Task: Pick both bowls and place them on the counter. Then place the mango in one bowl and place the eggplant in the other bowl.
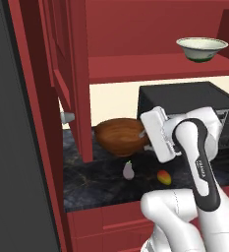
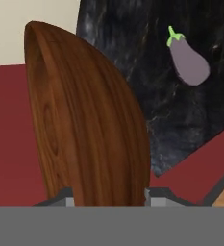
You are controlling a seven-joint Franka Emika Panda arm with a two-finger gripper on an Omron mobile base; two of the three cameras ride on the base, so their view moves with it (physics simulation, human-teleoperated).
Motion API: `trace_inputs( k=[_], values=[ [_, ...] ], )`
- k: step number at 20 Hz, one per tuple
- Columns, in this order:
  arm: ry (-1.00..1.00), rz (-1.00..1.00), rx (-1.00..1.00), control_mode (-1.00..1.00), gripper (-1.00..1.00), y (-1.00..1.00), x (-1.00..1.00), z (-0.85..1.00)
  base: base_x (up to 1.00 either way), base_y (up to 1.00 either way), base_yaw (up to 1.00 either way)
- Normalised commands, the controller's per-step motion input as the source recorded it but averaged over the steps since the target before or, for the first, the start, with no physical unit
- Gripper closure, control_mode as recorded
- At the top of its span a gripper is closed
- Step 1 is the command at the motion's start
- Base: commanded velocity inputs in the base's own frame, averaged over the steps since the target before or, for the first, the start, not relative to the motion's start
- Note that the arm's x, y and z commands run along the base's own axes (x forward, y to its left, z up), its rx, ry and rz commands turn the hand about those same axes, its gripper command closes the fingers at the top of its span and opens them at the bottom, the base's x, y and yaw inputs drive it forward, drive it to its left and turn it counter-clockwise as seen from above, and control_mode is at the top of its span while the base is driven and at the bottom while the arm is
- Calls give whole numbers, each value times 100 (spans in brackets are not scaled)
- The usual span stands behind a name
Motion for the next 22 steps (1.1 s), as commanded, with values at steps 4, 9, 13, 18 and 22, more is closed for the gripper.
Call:
trace_inputs(
  k=[4, 9, 13, 18, 22],
  values=[
    [0, 0, 0, -100, 100, 14, 49, -38, 0, 0, 0],
    [1, 0, 0, -100, 100, 30, 50, -36, 0, 0, 0],
    [4, 1, 0, -100, 100, 32, 49, -34, 0, 0, 0],
    [11, 5, 0, -100, 100, 22, 52, -42, 0, 0, 0],
    [2, 9, 0, -100, 100, 12, 48, -40, 0, 0, 0]
  ],
)
